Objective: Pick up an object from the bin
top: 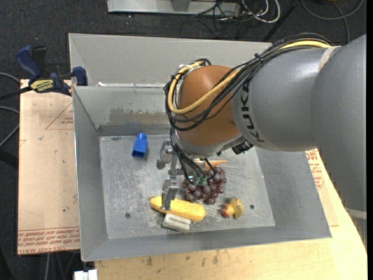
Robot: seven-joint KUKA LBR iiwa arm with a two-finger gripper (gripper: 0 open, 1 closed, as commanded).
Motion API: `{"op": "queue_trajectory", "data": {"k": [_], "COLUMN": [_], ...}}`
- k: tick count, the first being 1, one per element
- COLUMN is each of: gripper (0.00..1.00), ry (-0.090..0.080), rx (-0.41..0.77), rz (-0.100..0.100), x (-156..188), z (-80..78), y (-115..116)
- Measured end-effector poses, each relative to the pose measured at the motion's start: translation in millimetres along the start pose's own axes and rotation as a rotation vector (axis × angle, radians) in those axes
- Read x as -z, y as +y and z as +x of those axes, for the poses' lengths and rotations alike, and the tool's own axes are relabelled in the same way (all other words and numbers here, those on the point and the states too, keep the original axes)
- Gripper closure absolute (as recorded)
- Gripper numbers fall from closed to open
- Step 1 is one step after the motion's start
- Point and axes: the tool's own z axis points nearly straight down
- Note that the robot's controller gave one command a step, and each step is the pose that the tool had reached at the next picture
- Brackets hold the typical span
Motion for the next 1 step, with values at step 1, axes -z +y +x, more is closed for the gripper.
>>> {"op": "queue_trajectory", "data": {"k": [1], "gripper": [0.00], "ry": [-0.007], "rx": [-0.003], "rz": [-0.001], "x": [3.8], "z": [-2.0], "y": [-0.7]}}
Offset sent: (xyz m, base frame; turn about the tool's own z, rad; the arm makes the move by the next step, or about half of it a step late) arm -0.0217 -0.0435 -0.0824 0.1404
